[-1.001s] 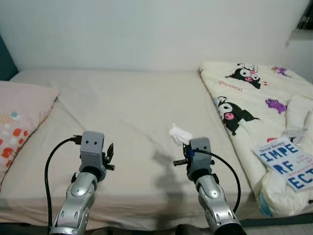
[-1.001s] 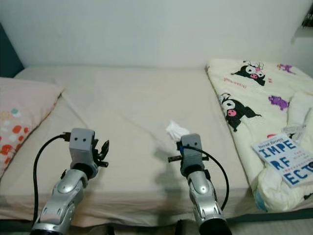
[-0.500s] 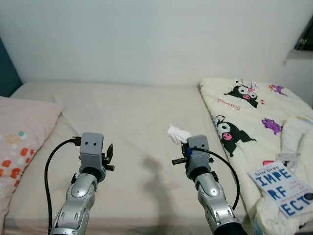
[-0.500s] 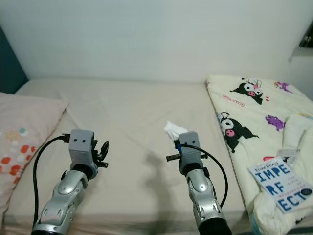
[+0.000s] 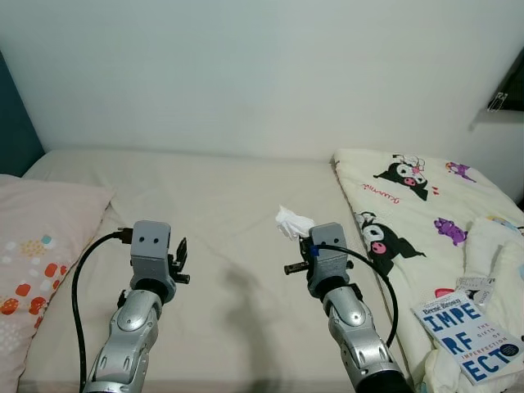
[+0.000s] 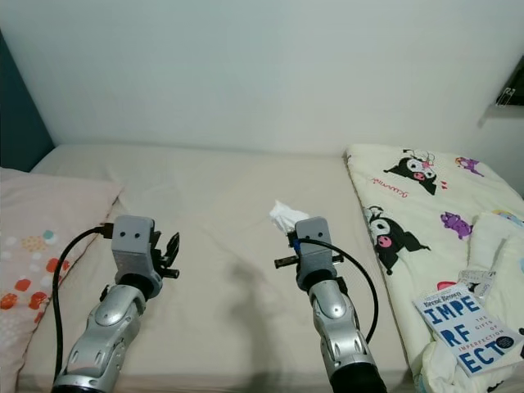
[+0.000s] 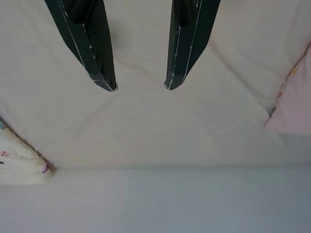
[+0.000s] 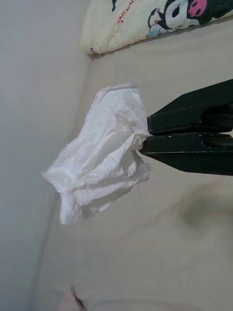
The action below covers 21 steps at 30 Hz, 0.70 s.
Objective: Clean up the room
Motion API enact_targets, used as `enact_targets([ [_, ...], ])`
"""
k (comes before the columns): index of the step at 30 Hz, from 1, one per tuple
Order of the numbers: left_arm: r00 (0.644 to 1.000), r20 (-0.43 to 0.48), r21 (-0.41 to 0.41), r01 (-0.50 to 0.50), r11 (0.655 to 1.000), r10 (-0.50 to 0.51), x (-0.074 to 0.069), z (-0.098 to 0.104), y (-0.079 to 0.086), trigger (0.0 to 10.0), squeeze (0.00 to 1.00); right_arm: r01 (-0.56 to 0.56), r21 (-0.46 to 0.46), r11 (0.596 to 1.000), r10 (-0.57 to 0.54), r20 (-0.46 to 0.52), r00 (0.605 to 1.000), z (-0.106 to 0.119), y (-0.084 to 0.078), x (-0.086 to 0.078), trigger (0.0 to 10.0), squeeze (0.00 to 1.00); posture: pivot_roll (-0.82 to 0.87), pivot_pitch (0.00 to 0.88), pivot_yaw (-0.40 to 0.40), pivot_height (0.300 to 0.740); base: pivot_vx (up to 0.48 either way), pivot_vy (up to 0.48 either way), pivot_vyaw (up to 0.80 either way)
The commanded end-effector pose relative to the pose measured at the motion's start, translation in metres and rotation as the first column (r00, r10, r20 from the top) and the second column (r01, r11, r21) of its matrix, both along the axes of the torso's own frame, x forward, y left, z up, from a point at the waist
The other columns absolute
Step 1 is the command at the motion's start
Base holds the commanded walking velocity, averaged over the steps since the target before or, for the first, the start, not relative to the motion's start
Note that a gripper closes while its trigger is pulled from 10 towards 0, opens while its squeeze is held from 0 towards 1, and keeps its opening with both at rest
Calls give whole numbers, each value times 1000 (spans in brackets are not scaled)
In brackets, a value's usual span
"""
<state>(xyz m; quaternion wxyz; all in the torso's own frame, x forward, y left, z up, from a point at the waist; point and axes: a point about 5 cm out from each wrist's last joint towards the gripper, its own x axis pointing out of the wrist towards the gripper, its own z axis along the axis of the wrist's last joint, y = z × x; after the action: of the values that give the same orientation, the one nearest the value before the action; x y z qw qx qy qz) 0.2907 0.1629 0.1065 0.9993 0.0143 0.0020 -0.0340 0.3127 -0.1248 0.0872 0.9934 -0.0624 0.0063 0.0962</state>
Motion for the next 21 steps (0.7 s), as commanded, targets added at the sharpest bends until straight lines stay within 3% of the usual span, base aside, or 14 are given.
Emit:
enact_targets([
  [1,1000,-21,-7,0,1000,0,-3,-8,-2,10000,0,7,10,1000,-7,-23,1000,-4,-1,-3,10000,0,55,0,-135,726,0,0,0],
  [21,997,-72,9,11,1000,-10,-11,-18,-4,10000,0,17,71,997,-10,-101,995,-20,5,-9,10000,0,91,0,-126,726,0,0,0],
])
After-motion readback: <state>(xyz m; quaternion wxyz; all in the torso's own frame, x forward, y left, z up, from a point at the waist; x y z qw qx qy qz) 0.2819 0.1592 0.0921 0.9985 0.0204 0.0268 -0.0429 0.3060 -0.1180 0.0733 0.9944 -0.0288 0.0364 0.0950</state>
